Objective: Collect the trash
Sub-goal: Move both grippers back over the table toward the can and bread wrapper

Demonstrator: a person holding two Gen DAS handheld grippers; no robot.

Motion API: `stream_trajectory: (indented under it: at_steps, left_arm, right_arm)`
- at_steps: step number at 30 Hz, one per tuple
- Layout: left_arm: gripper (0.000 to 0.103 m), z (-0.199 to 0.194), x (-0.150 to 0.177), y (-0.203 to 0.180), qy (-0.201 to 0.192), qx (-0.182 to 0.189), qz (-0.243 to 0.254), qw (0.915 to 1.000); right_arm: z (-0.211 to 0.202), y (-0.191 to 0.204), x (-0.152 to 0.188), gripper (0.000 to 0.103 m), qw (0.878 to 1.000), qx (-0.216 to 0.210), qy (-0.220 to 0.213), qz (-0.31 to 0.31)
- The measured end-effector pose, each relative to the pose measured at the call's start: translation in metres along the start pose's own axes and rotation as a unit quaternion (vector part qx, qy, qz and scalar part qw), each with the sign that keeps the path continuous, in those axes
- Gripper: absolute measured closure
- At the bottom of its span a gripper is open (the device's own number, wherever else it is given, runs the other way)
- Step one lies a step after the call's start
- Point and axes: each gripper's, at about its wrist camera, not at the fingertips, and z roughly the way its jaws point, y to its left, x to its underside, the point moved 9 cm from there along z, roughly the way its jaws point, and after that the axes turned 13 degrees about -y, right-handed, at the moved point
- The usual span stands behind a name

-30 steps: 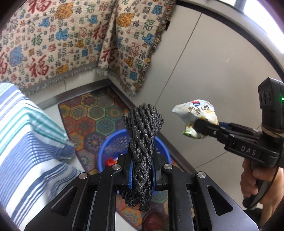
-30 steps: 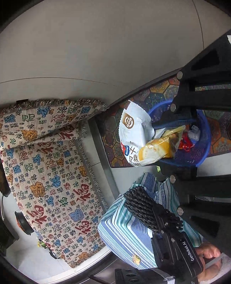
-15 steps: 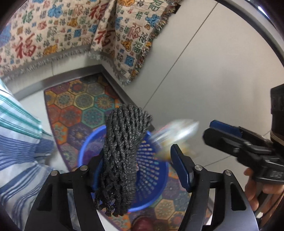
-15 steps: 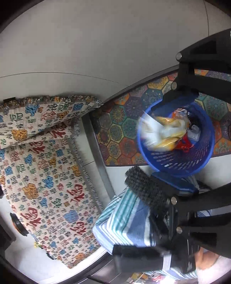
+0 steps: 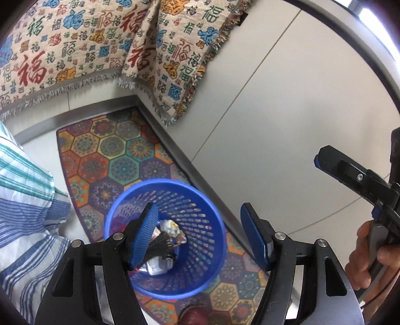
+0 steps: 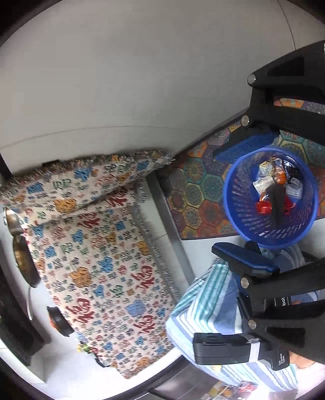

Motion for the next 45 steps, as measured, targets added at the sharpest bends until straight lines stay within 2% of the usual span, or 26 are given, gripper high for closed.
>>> stream_trajectory:
  at_steps: [7,10,11,13,18,21,24,28,32,34,35,38,39,40,42,43,45]
  left_arm:
    - [0.032,-0.044,-0.012,0.003,-0.017,-0.017,-0.018,0.9995]
    - [0.022,-0.092,-0.007,0.007,-0.032,-0.03,-0.019,0.9989]
    - [0.018,-0.109,-0.002,0.011,-0.035,-0.038,-0.015,0.9985]
    - [0.017,-0.147,0.012,0.022,-0.038,-0.063,-0.004,0.9972]
    - [0.016,-0.235,0.055,0.075,-0.036,-0.139,-0.02,0.9895]
    - [0.016,-0.284,0.082,0.116,-0.029,-0.198,-0.026,0.9795]
    - [0.016,-0.333,0.102,0.162,-0.036,-0.249,-0.043,0.9668]
    - [0.016,-0.399,0.125,0.229,-0.056,-0.318,-0.09,0.9421]
    - [0.016,-0.451,0.147,0.281,-0.077,-0.373,-0.135,0.9148]
    - [0.016,-0.468,0.154,0.3,-0.08,-0.389,-0.148,0.9058]
    - [0.016,-0.473,0.156,0.307,-0.078,-0.395,-0.152,0.9025]
    - [0.009,-0.487,0.163,0.329,-0.063,-0.407,-0.136,0.9011]
    - [0.004,-0.49,0.166,0.335,-0.057,-0.405,-0.126,0.904]
    - [0.003,-0.491,0.166,0.342,-0.047,-0.399,-0.106,0.9096]
    - [0.0,-0.495,0.167,0.355,-0.034,-0.396,-0.07,0.9149]
    - [0.0,-0.497,0.164,0.362,-0.038,-0.384,-0.064,0.9204]
    - [0.0,-0.501,0.157,0.375,-0.036,-0.374,-0.045,0.9257]
  right_arm:
    - [-0.009,0.01,-0.016,0.033,1.0,0.003,-0.02,-0.009]
    - [-0.01,0.031,-0.018,0.033,0.999,0.002,-0.026,-0.033]
    - [-0.01,0.042,-0.018,0.033,0.999,-0.003,-0.026,-0.043]
    - [-0.009,0.067,-0.014,0.033,0.997,-0.018,-0.025,-0.064]
    - [-0.009,0.169,0.012,0.033,0.986,-0.08,-0.012,-0.144]
    - [-0.016,0.245,0.044,0.033,0.972,-0.138,0.005,-0.192]
    - [-0.027,0.32,0.088,0.033,0.951,-0.206,0.036,-0.226]
    - [-0.032,0.394,0.15,0.033,0.918,-0.253,0.075,-0.295]
    - [-0.025,0.427,0.189,0.033,0.895,-0.265,0.103,-0.342]
    - [-0.019,0.433,0.2,0.033,0.891,-0.265,0.117,-0.349]
    - [-0.018,0.436,0.198,0.033,0.893,-0.269,0.113,-0.342]
    - [-0.014,0.443,0.2,0.033,0.894,-0.268,0.122,-0.337]
    - [-0.013,0.444,0.202,0.033,0.894,-0.269,0.123,-0.337]
    - [-0.012,0.447,0.203,0.032,0.894,-0.269,0.123,-0.337]
    - [-0.011,0.451,0.205,0.032,0.893,-0.269,0.125,-0.338]
    - [-0.011,0.452,0.206,0.032,0.893,-0.269,0.125,-0.339]
    - [-0.01,0.452,0.206,0.031,0.893,-0.27,0.125,-0.338]
